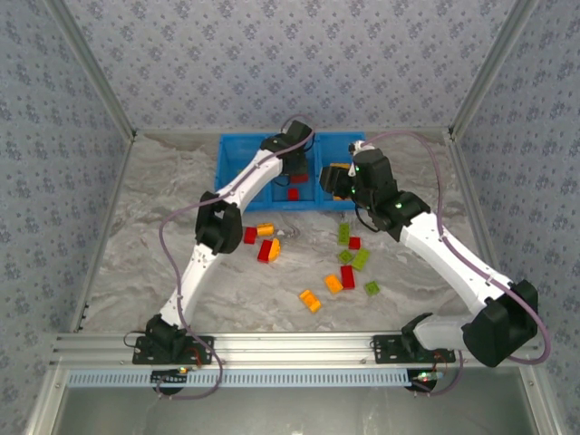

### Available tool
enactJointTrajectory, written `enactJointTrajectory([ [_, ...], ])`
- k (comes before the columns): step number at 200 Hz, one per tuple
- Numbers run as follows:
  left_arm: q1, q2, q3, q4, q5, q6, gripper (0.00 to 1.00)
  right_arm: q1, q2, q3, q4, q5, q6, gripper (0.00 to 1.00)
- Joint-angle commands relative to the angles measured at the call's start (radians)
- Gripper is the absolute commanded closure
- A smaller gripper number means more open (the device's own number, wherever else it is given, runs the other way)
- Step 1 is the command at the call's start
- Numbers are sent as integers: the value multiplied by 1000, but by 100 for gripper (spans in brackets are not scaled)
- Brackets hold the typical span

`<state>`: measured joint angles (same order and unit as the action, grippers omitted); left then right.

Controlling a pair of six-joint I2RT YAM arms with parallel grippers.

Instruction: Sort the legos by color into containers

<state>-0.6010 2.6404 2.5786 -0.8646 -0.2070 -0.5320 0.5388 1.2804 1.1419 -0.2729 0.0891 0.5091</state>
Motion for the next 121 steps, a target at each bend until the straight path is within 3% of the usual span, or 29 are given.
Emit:
enactJointTrajectory([
  [1,-25,-116,42,-28,-61,15,73,-4,-33,1,-7,-6,1,41],
  [42,-59,-353,-78,-22,-184,2,75,9,-87,-10,-82,9,-41,42],
  [79,-96,-735,-520,146,-178,-11,75,26,-165,-56,-231,49,-31,42],
  [121,-202,-1176,-1019,295,-147,-5,73,90,-193,-114,-397,118,19,42],
])
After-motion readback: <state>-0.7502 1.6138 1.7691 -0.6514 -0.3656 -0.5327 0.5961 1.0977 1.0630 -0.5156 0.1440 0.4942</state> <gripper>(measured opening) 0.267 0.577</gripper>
